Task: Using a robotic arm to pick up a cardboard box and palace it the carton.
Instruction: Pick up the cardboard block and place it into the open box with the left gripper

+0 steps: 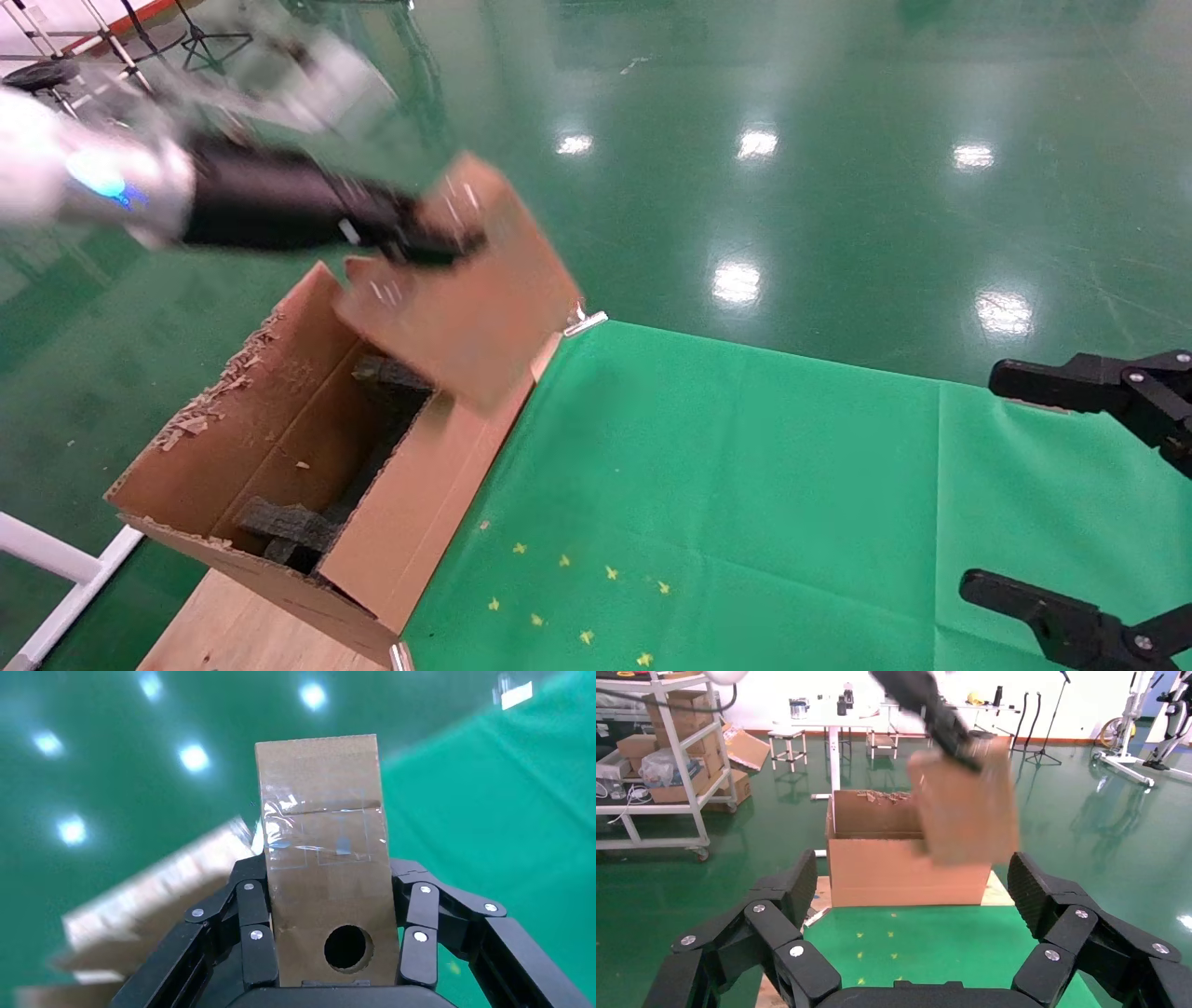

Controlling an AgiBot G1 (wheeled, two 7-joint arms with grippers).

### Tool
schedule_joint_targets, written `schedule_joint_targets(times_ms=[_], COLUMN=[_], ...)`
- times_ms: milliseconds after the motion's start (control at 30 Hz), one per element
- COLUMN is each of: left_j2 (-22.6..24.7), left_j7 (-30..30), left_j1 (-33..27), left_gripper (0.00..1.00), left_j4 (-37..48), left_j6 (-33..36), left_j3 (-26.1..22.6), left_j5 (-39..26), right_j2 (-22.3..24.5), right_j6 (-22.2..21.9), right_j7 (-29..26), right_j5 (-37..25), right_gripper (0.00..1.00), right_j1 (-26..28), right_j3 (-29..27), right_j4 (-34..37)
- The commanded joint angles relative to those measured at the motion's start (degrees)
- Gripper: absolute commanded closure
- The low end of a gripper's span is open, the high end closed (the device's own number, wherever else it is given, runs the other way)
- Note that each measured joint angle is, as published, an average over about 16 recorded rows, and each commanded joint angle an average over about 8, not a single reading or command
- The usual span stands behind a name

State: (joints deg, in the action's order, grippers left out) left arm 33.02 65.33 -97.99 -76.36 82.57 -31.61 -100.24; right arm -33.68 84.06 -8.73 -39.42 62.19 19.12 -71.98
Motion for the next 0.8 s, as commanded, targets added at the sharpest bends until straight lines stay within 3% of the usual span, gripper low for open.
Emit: schedule_joint_targets(times_ms=[33, 333, 533, 800], left_j2=[-1.4, -6.8, -10.2, -11.1], left_j7=[-2.0, -5.8, -9.7, -18.9], left_j1=[-2.2, -6.3, -2.4, 4.2], left_gripper=[1.00, 1.00, 1.00, 1.00], left_j4=[0.2, 3.7, 10.9, 25.3], left_j6=[-0.2, 3.1, 1.8, -6.6], left_j3=[1.7, 2.6, 1.9, 2.2], left_j5=[1.6, -0.6, -1.1, 0.2], right_j2=[0.0, 0.0, 0.0, 0.0], right_j6=[0.0, 0.0, 0.0, 0.0], right_j7=[0.0, 0.0, 0.0, 0.0], right_j5=[0.0, 0.0, 0.0, 0.0], right_gripper=[0.00, 0.00, 0.00, 0.00], right_j1=[0.0, 0.0, 0.0, 0.0], right_j3=[0.0, 0.0, 0.0, 0.0], right_j4=[0.0, 0.0, 0.0, 0.0])
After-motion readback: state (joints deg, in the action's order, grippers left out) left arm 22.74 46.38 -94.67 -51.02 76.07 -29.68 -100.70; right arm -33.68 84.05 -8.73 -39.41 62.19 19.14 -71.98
